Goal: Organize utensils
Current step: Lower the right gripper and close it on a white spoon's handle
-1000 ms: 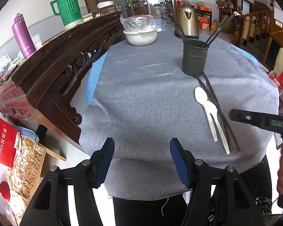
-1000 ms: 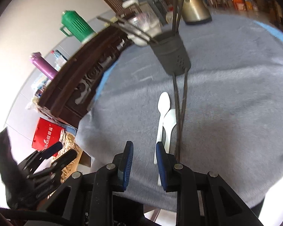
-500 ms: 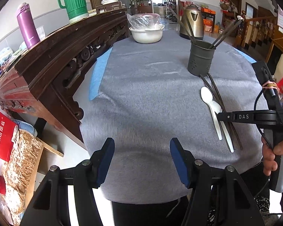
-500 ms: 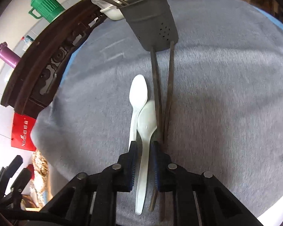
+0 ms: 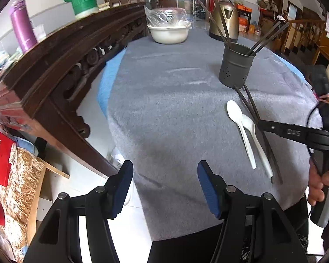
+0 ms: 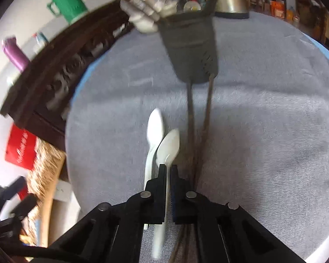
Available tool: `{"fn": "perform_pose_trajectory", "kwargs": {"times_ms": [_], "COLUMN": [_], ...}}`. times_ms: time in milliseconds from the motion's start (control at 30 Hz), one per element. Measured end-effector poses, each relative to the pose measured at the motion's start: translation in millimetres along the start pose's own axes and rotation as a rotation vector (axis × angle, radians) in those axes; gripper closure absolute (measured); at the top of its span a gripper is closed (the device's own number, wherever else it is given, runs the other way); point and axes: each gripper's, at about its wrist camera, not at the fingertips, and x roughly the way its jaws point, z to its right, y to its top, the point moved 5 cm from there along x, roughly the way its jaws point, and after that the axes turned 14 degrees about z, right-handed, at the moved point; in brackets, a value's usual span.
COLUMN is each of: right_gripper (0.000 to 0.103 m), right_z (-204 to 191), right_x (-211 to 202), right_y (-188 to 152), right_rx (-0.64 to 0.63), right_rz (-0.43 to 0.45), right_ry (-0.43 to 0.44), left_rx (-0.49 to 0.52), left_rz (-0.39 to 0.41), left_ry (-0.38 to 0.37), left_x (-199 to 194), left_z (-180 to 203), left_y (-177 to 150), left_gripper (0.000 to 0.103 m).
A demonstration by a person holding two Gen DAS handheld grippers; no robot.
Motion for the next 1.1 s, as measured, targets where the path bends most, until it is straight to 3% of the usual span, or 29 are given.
{"fn": "perform_pose_trajectory", "kwargs": {"times_ms": [167, 267, 367, 667, 800, 1100], "right_gripper": [0.1, 0.097, 0.096, 0.094, 0.088, 0.087], "right_z": [17.0, 18.6, 10.8, 0.3, -7.4, -13.4], "right_x": [-9.7, -9.3, -6.6, 23.6, 28.9, 40.4], "right_y": [12.1, 12.0, 5.1, -13.5, -8.9, 5.1], "right_rx": [0.096, 0.149, 0.129, 0.094, 0.06, -0.061], "right_rz": [0.028, -0.037, -0.086, -0.202, -0.199, -0.157], "right_ry": [0.074, 0.139, 0.148, 0.028, -0.01, -0.086], "left_rx": [-0.018, -0.026, -0.043, -0.078, -0.099, -0.129], "left_rz": [-0.019, -0.034, -0.064, -0.07, -0.073, -0.064], "left_ry": [0.003, -0.005, -0.013, -0.045, -0.063, -0.074], "left_x": [18.2, 25.6, 32.6, 35.5, 37.6, 36.2], "left_z": [7.1, 9.7, 8.9, -4.7, -10.0, -16.8], "left_y": [14.3, 11.7, 3.5, -7.2, -9.9, -9.9], "left_gripper": [0.041, 0.041, 0.041, 0.041, 0.041, 0.041]}}
